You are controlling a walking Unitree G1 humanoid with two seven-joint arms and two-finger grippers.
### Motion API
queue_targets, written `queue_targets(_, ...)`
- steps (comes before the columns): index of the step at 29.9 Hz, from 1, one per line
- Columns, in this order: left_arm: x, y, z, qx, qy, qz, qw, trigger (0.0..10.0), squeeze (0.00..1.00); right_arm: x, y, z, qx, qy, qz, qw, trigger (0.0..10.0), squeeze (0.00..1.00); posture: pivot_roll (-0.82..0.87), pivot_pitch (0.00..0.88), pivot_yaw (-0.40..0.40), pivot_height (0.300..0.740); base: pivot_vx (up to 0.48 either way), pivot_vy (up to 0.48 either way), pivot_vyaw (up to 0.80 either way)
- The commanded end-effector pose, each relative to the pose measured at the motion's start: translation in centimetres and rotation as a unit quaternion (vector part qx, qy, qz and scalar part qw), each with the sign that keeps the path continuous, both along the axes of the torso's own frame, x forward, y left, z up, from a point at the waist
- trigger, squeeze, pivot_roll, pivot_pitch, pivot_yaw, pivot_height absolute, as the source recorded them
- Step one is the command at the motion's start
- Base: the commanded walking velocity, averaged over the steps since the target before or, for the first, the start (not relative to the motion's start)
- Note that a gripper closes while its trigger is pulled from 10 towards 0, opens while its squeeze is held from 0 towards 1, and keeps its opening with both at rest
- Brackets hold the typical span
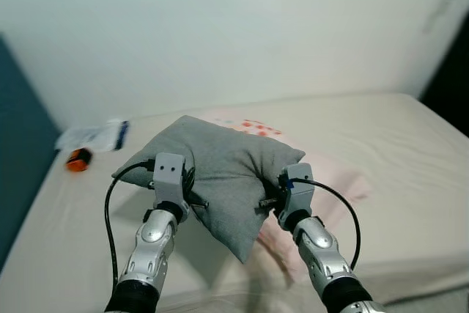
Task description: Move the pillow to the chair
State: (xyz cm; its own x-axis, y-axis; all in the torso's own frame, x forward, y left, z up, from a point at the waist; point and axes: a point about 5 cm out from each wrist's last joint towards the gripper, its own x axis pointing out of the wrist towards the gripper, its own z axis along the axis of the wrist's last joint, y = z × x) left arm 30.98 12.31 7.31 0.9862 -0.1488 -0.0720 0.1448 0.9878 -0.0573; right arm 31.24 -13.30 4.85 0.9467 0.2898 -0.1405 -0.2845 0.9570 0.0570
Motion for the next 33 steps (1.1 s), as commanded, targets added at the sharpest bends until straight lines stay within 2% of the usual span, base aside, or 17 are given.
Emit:
queue_targets(1, -0.06, 0.91, 0.19, 0.013, -0.009, 0.012, 1.0, 10.0, 0.0, 0.26, -0.51, 0.18, 0.0, -0.002, -0.021, 1.0, 10.0, 0.0, -0.07, 0.0, 0.03, 0.74, 0.0, 0.0, -0.8)
queue_targets(33, -0.23, 1.78, -0.04, 0.018, -0.006, 0.032, 0.999, 10.0, 0.0, 0.45, -0.77, 0.3, -0.013, -0.004, -0.013, 1.0, 10.0, 0.0, -0.07, 0.0, 0.021, 0.74, 0.0, 0.0, -0.8)
